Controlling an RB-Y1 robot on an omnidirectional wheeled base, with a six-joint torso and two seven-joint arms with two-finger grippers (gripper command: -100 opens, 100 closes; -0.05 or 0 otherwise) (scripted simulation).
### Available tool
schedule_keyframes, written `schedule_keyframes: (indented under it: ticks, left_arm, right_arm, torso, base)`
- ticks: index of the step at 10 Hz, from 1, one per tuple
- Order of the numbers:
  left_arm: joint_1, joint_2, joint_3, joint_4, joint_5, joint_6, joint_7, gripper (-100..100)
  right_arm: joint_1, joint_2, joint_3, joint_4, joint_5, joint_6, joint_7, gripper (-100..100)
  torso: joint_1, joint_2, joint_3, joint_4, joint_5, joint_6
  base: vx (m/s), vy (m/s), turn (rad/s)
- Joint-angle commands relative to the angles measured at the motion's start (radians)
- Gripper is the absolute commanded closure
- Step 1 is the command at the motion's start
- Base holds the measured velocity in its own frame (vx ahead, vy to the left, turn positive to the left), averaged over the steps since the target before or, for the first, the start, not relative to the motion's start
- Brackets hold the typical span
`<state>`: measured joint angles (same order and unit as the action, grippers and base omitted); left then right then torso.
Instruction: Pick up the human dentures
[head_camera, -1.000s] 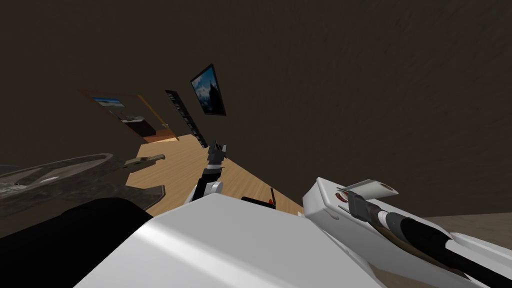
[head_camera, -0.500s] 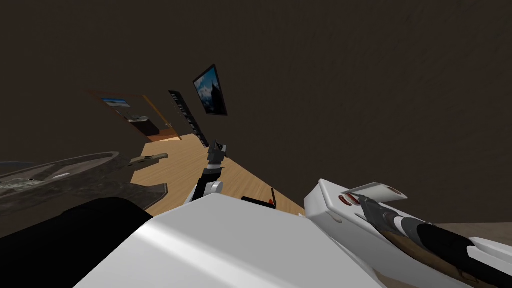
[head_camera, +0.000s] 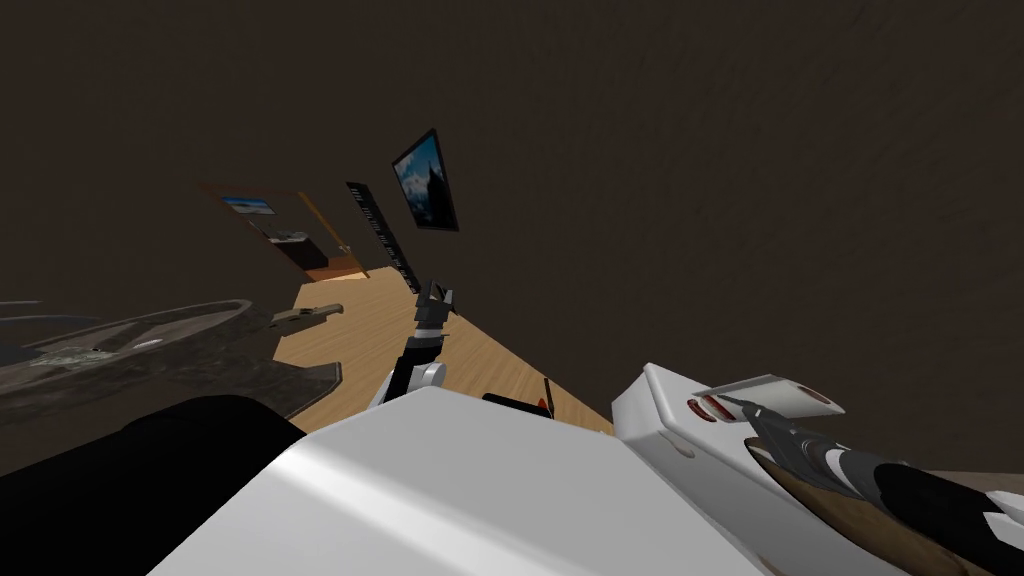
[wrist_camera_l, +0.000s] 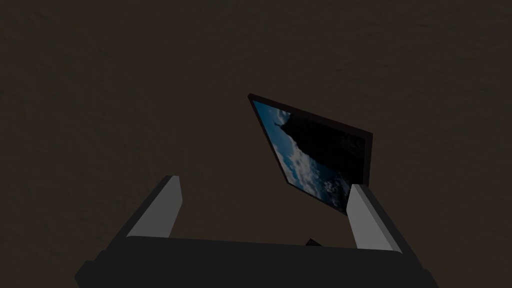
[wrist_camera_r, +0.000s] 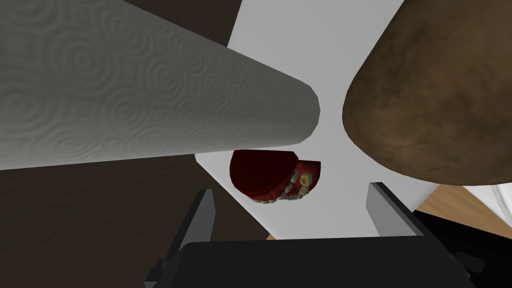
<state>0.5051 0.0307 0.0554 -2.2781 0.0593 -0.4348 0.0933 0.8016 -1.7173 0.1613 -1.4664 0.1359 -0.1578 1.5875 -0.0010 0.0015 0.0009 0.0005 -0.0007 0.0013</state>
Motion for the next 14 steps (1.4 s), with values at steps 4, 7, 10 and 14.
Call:
schedule_keyframes:
  ticks: [4,7,10,14]
  left_arm:
    - [0.000,0.000,0.000,0.000,0.000,0.000,0.000,0]
    - [0.000,0.000,0.000,0.000,0.000,0.000,0.000,0]
    - [0.000,0.000,0.000,0.000,0.000,0.000,0.000,0]
    - [0.000,0.000,0.000,0.000,0.000,0.000,0.000,0]
  right_arm:
    - [-0.007,0.041,0.025,0.029,0.000,0.025,-0.021,-100]
    - [-0.016,0.060,0.041,0.048,0.001,0.033,-0.029,-100]
    - [-0.020,0.061,0.042,0.050,0.000,0.034,-0.032,100]
    - [-0.009,0.054,0.034,0.039,0.000,0.034,-0.028,100]
  torso:
    - [-0.003,0.003,0.002,0.001,-0.001,-0.001]
    - [-0.001,0.004,0.002,0.001,0.000,-0.001]
    - [-0.001,0.001,0.000,-0.001,-0.001,0.001]
    - [-0.002,0.001,0.000,-0.001,-0.001,0.001]
  base:
    - [-0.042,-0.025,0.172]
    - [-0.058,-0.005,0.225]
    - [-0.001,-0.001,0.000]
    - [0.006,0.000,-0.047]
